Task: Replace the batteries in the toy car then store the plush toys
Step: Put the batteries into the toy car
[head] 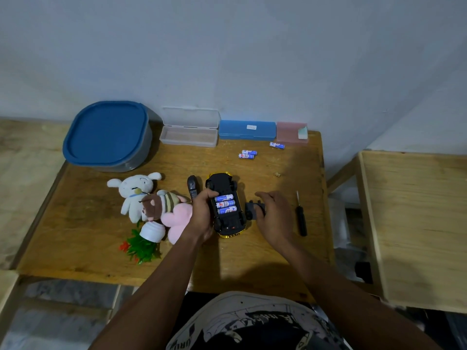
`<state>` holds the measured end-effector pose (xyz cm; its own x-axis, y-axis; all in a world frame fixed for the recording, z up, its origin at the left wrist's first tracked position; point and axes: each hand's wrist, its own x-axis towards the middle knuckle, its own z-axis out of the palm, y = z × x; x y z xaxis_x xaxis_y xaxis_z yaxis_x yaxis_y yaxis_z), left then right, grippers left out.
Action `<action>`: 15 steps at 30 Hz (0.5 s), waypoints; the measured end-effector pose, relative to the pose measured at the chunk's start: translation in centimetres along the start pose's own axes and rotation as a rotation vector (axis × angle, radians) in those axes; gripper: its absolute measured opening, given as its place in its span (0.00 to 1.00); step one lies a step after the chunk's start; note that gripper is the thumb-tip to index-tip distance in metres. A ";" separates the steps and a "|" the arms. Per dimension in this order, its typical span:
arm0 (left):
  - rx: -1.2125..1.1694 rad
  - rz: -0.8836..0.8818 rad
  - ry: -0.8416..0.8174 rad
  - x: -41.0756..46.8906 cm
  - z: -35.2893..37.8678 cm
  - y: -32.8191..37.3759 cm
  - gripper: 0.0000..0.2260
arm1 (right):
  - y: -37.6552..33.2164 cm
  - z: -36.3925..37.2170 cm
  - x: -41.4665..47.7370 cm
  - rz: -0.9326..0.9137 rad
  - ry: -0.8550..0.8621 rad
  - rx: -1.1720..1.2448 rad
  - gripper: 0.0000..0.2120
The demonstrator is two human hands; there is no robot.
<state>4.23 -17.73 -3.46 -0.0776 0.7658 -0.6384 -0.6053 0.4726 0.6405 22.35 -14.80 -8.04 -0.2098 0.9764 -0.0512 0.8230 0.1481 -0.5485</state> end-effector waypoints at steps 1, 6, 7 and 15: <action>0.000 0.003 -0.003 0.0 0.0 0.0 0.17 | -0.5 -0.6 -0.1 0.003 0.020 0.063 0.16; -0.013 0.032 0.009 -0.4 0.8 0.1 0.17 | -4.8 -4.1 -0.3 0.064 0.005 0.428 0.19; -0.012 0.035 0.012 -0.4 1.1 0.1 0.17 | -5.4 -4.3 -0.4 0.064 -0.002 0.473 0.20; 0.018 0.120 -0.008 -0.9 2.7 0.3 0.16 | -7.0 -4.4 -0.3 0.049 0.096 0.487 0.25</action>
<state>6.29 -17.10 -1.51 -0.1420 0.8209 -0.5531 -0.5774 0.3852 0.7199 18.93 -15.46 -0.53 -0.1087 0.9938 -0.0223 0.4839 0.0333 -0.8745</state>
